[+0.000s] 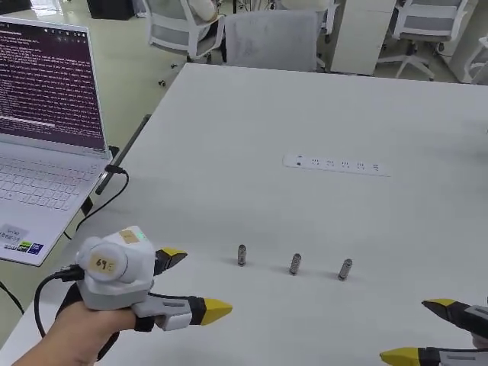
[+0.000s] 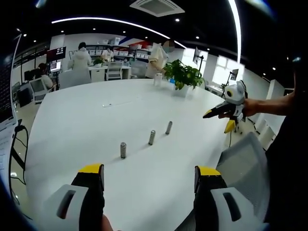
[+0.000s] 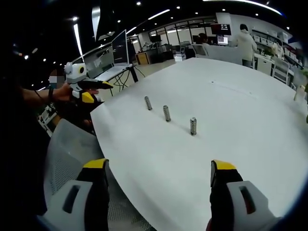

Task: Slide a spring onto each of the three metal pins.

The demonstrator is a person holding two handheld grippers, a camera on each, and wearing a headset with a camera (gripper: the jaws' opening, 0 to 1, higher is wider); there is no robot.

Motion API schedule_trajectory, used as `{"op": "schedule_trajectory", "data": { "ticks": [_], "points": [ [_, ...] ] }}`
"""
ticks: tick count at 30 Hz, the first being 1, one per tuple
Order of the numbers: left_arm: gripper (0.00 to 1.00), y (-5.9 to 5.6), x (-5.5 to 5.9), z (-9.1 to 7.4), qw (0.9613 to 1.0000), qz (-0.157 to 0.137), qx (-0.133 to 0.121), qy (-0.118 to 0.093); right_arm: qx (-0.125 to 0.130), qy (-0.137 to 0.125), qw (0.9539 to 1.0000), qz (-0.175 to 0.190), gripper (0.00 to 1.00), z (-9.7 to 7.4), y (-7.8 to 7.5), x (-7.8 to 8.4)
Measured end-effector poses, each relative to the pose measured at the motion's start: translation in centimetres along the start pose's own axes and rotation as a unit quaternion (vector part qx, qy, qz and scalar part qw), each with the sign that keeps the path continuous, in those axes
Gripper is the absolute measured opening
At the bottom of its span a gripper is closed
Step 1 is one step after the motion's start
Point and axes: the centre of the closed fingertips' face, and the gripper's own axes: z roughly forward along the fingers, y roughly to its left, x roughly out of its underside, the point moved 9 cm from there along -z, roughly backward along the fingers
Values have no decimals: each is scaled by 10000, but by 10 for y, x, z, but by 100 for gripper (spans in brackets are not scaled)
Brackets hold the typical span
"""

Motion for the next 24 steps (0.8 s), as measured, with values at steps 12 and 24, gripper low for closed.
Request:
{"op": "schedule_trajectory", "data": {
  "ticks": [12, 24],
  "points": [
    [73, 3, -2, -1, 10000, 2, -33, 0, -43, -27, 10000, 53, 89, 1, -2, 4],
    [74, 4, -3, -2, 10000, -10, -78, -35, -37, -72, 10000, 51, 90, -1, -1, 3]
  ]
}}
